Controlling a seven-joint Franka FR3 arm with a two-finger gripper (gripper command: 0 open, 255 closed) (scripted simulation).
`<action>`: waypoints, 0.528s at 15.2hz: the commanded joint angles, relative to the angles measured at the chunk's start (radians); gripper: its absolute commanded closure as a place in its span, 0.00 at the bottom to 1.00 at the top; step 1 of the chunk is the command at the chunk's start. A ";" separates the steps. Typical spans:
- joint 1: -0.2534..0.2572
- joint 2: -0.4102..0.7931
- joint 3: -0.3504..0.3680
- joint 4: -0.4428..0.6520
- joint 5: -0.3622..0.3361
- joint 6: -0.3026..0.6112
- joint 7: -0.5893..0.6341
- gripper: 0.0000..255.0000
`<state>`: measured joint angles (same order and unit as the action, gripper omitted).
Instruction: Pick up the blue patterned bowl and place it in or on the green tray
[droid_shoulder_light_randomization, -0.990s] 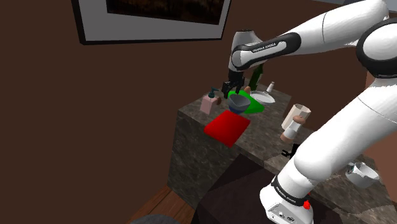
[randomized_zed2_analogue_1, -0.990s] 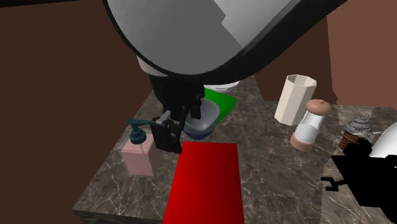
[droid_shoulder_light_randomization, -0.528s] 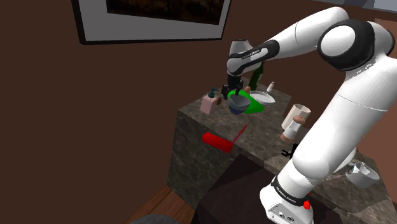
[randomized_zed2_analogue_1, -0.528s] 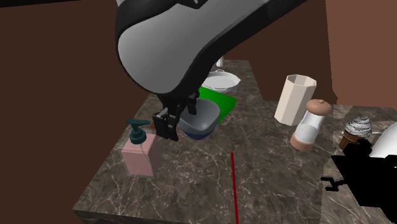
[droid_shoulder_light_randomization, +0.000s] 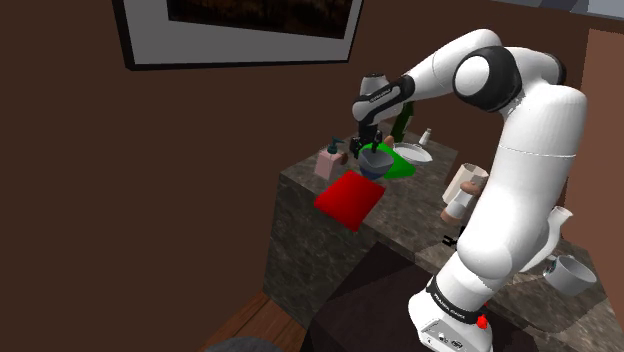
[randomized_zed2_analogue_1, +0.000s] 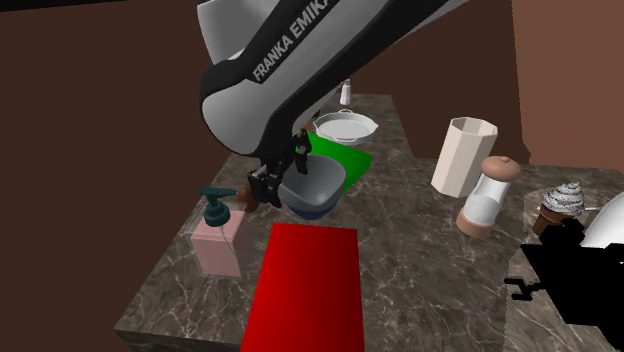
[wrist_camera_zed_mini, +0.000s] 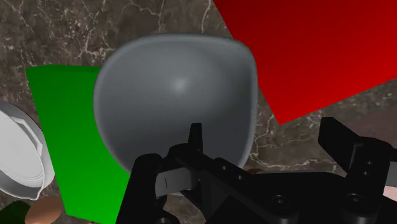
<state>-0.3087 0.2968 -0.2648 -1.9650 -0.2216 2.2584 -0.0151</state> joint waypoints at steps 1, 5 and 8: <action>-0.008 0.026 -0.003 0.005 0.003 0.022 -0.002 0.00; -0.017 0.058 -0.004 -0.007 0.006 0.067 -0.004 0.00; -0.021 0.072 -0.004 -0.011 0.007 0.085 -0.005 0.00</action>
<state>-0.3286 0.3647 -0.2689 -1.9754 -0.2152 2.3385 -0.0196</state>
